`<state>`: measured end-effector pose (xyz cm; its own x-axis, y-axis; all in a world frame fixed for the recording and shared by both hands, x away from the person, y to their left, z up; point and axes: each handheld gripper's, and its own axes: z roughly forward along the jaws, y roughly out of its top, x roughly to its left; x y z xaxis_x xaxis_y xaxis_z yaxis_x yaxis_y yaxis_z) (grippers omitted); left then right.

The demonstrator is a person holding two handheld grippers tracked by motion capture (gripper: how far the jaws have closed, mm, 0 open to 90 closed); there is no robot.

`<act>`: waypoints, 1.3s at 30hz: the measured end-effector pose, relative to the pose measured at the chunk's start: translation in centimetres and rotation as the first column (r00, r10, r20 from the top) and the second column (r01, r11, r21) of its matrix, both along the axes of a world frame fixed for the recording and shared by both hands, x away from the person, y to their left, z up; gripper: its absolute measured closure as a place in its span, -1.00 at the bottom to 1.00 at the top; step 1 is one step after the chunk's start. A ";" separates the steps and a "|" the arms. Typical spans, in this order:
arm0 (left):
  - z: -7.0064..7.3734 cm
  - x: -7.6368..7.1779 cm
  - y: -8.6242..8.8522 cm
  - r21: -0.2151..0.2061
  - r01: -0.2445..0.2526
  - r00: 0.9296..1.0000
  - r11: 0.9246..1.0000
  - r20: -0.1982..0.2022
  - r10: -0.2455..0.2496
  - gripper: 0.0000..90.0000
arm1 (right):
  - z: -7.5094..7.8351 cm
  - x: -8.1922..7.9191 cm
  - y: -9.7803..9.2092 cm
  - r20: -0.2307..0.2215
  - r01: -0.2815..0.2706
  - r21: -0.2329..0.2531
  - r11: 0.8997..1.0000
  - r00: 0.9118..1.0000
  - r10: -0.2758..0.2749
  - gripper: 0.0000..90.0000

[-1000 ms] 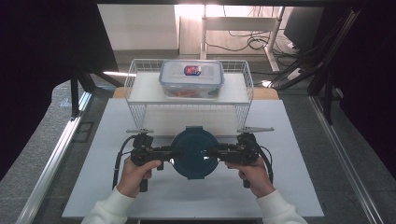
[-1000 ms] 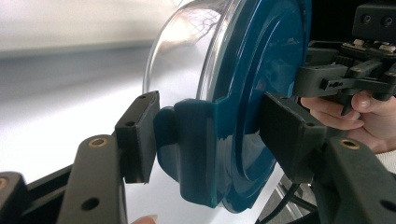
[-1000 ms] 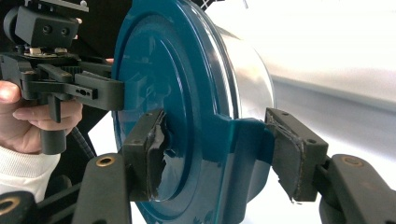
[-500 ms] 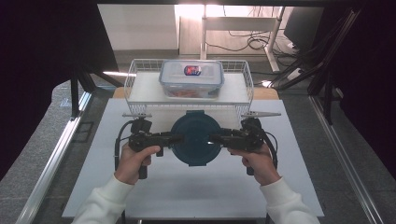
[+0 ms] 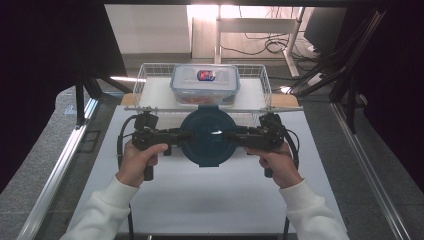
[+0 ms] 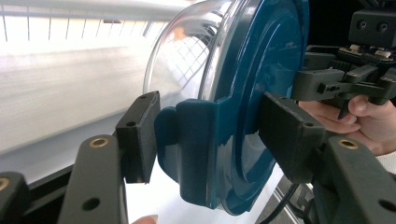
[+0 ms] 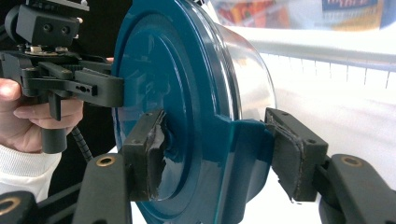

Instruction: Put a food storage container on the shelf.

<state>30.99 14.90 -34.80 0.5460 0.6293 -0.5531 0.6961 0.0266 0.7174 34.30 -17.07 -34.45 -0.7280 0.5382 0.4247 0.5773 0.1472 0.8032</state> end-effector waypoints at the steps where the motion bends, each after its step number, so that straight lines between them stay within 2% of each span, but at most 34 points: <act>1: 0.3 0.1 0.0 0.002 0.001 1.000 1.000 0.003 -0.001 -0.11 | 0.2 0.0 0.0 0.002 0.001 0.002 1.000 1.000 -0.001 -0.10; 13: 4.9 1.7 0.2 0.019 0.003 0.999 1.000 0.046 -0.004 -0.11 | 4.2 1.3 0.1 0.037 0.008 0.015 1.000 0.999 -0.009 -0.10; 23: 9.1 4.5 1.0 0.005 -0.001 0.998 1.000 0.058 0.001 -0.11 | 8.7 4.0 0.9 0.060 0.009 0.019 1.000 0.998 -0.010 -0.10; 27: 10.5 5.9 1.4 0.000 -0.003 0.998 1.000 0.058 0.003 -0.11 | 10.2 5.4 1.2 0.061 0.011 0.022 1.000 0.998 -0.012 -0.10; 32: 12.1 8.0 1.7 0.018 -0.001 0.998 1.000 0.067 0.000 -0.11 | 11.7 7.5 1.6 0.045 0.008 0.027 1.000 0.999 -0.009 -0.10; 36: 12.6 10.2 2.2 0.009 -0.005 0.999 1.000 0.047 0.005 -0.11 | 12.3 9.5 2.0 0.030 0.012 0.027 1.000 0.999 -0.013 -0.10; 39: 12.4 11.7 2.4 0.003 -0.016 1.000 1.000 0.025 0.016 -0.12 | 12.2 11.1 2.3 -0.003 0.015 0.033 0.999 1.000 -0.015 -0.10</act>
<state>42.70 17.26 -22.39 0.5495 0.6396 -0.5376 0.6773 0.0357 0.7348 45.39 -14.80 -22.22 -0.7185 0.5348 0.4446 0.5817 0.1117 0.8057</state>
